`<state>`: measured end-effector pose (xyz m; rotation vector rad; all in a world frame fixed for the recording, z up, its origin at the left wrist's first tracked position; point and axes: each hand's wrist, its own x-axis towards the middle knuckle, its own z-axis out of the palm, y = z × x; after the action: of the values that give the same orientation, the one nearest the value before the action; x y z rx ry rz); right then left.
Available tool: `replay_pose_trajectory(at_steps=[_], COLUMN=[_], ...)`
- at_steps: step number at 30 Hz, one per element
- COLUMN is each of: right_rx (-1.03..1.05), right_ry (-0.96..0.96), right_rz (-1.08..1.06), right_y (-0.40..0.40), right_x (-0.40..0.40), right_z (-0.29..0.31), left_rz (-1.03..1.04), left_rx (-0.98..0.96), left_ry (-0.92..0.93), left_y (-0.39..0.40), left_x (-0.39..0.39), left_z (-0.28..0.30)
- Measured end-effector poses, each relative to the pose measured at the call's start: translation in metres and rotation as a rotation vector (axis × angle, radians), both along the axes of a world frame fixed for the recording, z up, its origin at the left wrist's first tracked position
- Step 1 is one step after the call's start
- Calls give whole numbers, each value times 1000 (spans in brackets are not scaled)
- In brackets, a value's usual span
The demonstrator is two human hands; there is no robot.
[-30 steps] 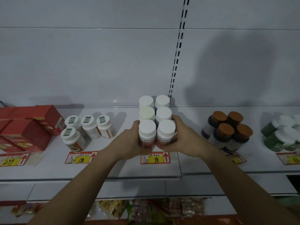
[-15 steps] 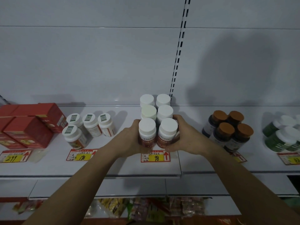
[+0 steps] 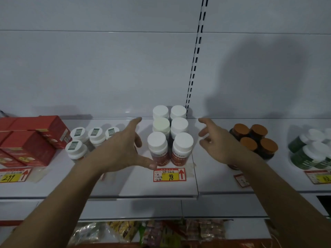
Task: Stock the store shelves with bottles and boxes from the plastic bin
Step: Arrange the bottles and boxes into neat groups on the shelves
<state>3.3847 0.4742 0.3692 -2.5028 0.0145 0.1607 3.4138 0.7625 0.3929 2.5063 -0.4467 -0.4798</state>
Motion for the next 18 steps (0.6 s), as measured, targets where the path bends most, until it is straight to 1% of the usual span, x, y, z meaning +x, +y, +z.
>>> replay_pose_trajectory(at_steps=[3,6,8,13,15,18], right_rx=[-54,-115,-163,-287,-297,-259], right_ry=[-31,-121,-173,-193,-225,-265], right_rz=[-10,17,82,293,355,419], right_y=[-5,-5,0,33,51,78], right_x=[14,26,35,54,59,64], right_z=[10,28,43,73,79,79], left_rz=[4,13,20,39,61,103], left_rx=[-10,3,47,197,217,205], left_ry=[-56,-132,-191,-369,-393,-408], left_y=[7,20,36,82,102,129], left_x=[1,7,13,27,25,20], left_z=[28,48,57,61,60,56])
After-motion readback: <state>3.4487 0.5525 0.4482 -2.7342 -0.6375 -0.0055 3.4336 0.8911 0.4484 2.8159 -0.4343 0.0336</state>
